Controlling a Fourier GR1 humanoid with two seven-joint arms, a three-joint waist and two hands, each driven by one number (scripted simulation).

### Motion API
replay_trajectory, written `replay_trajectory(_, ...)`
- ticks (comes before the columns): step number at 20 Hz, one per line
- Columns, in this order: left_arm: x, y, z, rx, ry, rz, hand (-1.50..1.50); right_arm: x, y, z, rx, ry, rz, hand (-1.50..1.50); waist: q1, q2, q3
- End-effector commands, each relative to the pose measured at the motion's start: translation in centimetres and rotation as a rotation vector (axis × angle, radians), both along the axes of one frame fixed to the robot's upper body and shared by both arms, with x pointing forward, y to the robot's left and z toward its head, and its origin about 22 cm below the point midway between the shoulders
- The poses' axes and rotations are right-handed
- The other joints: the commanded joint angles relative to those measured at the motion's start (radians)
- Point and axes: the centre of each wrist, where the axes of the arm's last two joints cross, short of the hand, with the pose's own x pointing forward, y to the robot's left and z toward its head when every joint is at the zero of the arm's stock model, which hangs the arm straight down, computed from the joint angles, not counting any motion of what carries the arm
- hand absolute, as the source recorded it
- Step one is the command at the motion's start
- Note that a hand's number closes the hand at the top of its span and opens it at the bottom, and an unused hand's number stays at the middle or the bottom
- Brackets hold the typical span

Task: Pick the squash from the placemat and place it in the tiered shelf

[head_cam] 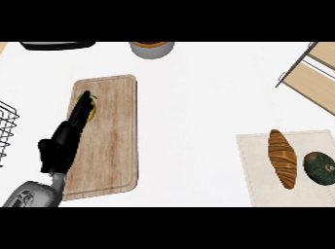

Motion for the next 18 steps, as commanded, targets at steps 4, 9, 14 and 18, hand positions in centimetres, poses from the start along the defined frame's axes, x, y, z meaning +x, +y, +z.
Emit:
replay_trajectory(4, 1.4, -0.9, -0.2, 0.010, 0.016, -0.045, 0.00, -4.3, -2.0, 1.8, -0.036, 0.121, 0.229, -1.50, 0.040, 0.000, -0.005)
replay_trajectory(9, 0.9, -1.7, -1.0, 0.016, -0.005, -0.063, 0.00, -4.6, -1.4, 4.2, -0.136, 0.274, 0.283, -1.50, 0.050, 0.000, -0.006)
replay_trajectory(14, 1.4, -0.5, -0.3, 0.002, 0.009, -0.058, 0.00, -4.3, -1.7, 10.2, -0.168, 0.470, 0.334, -1.50, 0.047, 0.000, -0.007)
replay_trajectory(18, 0.9, -1.5, -0.2, 0.003, 0.001, -0.076, 0.00, -3.6, 1.4, 12.8, -0.248, 0.688, 0.410, -1.50, 0.054, 0.000, -0.009)
